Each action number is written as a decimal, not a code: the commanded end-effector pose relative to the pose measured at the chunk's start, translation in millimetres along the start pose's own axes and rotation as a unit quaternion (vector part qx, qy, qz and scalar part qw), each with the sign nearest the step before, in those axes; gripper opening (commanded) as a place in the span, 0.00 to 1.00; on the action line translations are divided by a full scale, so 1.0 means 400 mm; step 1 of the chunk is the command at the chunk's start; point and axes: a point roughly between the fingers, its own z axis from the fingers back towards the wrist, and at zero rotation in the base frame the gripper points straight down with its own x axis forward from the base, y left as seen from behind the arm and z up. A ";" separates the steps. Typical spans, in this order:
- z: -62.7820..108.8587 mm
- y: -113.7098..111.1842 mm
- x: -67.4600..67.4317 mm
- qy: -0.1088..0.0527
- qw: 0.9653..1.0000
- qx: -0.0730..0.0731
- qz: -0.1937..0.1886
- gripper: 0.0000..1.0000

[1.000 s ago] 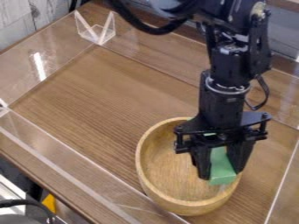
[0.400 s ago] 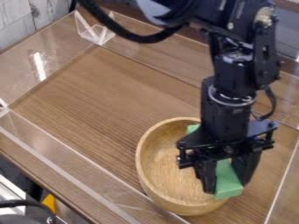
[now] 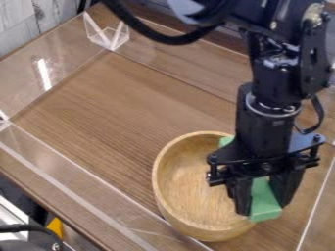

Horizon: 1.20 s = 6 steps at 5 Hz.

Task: Remove the green block from inside the brown bowl and put it on the table

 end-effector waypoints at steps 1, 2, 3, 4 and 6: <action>0.046 -0.014 0.016 -0.012 1.000 -0.027 -0.005 0.00; 0.029 0.000 0.016 -0.016 0.999 -0.034 0.011 0.00; 0.010 0.012 0.014 -0.020 0.999 -0.040 0.027 0.00; 0.016 0.007 0.018 -0.021 0.999 -0.042 0.025 0.00; 0.028 -0.013 0.038 -0.022 0.999 -0.040 -0.010 0.00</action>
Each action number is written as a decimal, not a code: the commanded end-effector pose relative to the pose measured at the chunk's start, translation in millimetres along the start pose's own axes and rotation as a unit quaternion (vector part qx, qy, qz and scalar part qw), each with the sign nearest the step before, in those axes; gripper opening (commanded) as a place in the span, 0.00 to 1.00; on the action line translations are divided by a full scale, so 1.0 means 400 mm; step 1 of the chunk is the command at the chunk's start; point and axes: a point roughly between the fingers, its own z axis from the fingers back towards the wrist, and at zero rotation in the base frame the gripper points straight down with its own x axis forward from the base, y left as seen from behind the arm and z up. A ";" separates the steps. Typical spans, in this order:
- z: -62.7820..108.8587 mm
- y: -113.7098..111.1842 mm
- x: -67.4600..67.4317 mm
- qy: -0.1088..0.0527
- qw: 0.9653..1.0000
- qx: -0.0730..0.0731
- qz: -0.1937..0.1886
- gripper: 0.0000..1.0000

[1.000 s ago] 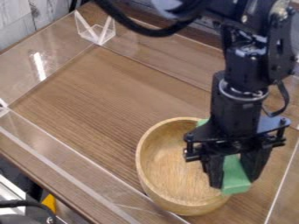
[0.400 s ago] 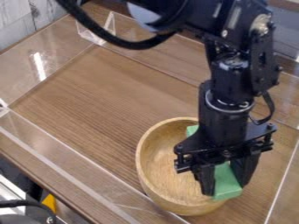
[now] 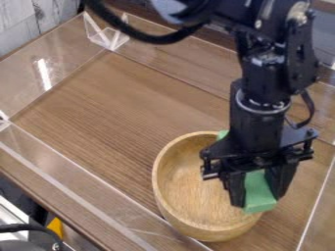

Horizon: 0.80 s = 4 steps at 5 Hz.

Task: Remove the green block from inside the brown bowl and put it on the table

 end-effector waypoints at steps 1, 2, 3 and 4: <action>0.028 -0.024 0.029 -0.007 0.999 -0.014 -0.037 0.00; 0.041 -0.004 0.034 -0.010 0.999 -0.015 -0.046 0.00; 0.054 0.015 0.037 -0.012 0.998 -0.016 -0.055 0.00; 0.067 0.017 0.043 -0.018 0.996 -0.013 -0.082 0.00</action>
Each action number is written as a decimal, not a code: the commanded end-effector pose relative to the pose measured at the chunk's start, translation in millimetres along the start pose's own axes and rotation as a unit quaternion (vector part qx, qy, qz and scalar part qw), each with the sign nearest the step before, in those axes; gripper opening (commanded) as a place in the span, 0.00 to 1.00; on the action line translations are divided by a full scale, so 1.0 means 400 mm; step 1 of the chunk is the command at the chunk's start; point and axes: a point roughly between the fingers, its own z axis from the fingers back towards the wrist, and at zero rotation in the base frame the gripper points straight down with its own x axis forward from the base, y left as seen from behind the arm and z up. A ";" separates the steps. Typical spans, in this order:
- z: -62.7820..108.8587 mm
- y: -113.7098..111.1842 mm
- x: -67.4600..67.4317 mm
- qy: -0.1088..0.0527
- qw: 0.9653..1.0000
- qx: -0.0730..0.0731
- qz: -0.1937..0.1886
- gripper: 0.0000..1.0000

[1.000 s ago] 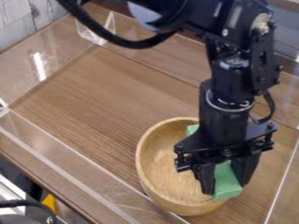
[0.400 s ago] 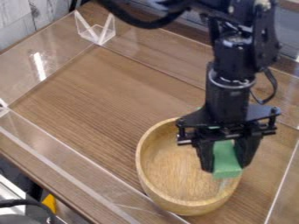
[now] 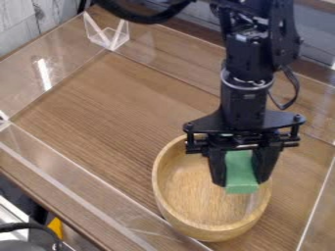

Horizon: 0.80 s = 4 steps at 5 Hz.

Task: Remove the green block from inside the brown bowl and put it on the table

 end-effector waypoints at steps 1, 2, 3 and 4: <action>0.032 0.004 0.019 -0.025 0.999 -0.017 -0.038 0.00; 0.034 0.021 0.030 -0.032 0.997 -0.019 -0.064 0.00; 0.038 0.058 0.039 -0.042 0.995 -0.017 -0.085 0.00; 0.041 0.118 0.058 -0.050 0.994 -0.015 -0.096 0.00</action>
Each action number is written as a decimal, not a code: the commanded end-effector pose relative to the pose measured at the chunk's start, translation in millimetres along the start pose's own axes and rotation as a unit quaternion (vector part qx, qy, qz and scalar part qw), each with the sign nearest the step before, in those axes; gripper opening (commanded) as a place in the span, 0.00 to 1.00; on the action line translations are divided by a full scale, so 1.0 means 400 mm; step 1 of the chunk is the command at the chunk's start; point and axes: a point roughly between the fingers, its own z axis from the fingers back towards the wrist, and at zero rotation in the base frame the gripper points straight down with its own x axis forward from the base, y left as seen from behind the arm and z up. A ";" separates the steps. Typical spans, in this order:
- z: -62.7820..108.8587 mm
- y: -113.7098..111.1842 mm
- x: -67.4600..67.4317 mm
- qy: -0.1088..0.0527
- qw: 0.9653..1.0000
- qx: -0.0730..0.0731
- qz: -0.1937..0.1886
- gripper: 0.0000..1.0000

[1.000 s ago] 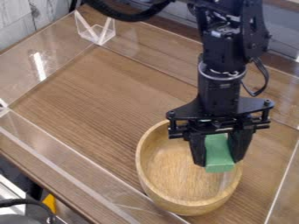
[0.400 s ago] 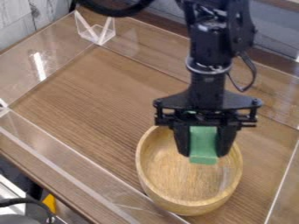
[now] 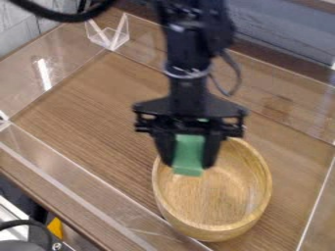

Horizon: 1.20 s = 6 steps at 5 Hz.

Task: Remove the green block from inside the brown bowl and put it on the table

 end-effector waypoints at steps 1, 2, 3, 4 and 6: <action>0.045 0.101 0.057 -0.027 1.000 -0.007 -0.009 0.00; 0.054 0.170 0.122 -0.045 0.999 -0.005 -0.012 0.00; 0.036 0.193 0.151 -0.060 0.997 -0.002 -0.038 0.00; 0.019 0.199 0.169 -0.071 0.996 0.004 -0.061 0.00; 0.013 0.232 0.189 -0.087 0.994 0.020 -0.059 0.00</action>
